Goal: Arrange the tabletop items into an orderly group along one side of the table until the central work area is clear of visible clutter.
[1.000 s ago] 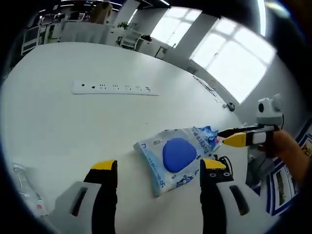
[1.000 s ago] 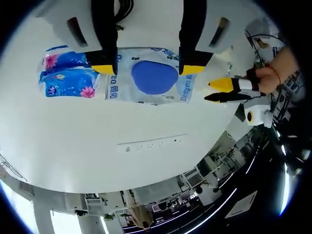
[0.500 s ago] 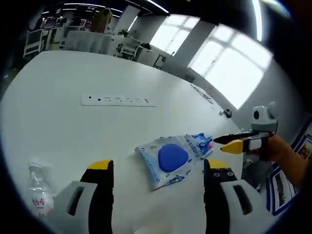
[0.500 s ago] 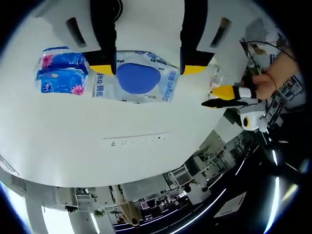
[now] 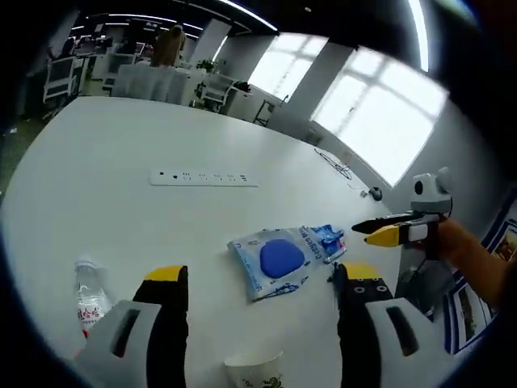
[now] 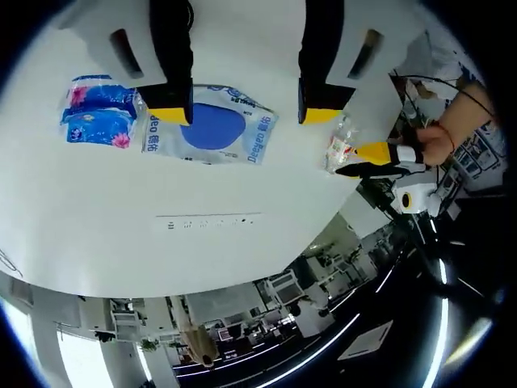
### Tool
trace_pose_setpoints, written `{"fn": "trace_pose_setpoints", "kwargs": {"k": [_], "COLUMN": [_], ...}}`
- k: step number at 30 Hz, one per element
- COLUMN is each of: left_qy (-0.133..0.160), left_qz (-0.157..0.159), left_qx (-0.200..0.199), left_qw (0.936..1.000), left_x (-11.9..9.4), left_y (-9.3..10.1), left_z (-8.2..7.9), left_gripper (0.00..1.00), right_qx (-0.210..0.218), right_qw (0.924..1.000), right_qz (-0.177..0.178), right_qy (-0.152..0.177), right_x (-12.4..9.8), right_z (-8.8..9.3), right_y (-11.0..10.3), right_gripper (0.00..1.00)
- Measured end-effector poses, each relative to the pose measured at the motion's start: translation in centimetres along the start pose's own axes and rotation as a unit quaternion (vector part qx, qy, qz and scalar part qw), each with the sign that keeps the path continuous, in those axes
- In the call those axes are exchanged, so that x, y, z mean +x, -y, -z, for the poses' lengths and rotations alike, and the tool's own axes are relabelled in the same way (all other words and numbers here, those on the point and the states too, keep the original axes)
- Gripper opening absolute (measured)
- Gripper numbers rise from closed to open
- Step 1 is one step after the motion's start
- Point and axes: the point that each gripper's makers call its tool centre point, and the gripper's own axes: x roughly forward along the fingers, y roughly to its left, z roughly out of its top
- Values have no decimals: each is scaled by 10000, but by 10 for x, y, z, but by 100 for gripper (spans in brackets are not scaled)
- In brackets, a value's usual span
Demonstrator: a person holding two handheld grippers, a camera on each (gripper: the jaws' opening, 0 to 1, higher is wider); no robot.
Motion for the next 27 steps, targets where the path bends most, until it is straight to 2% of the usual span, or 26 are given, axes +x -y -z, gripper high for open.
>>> {"fn": "trace_pose_setpoints", "kwargs": {"k": [11, 27], "left_qy": [235, 565], "left_qz": [-125, -345], "left_qx": [47, -75], "left_qw": [9996, 9978], "left_x": [-39, -102], "left_y": [-2, -12], "left_z": [-8, -7], "left_gripper": [77, 77], "right_qx": [-190, -431], "right_qw": [9996, 9964], "right_qz": [-204, -722], "right_qy": [46, 83], "right_x": [-3, 10], "right_z": [-10, -29], "right_y": [-22, -75], "right_gripper": [52, 51]}}
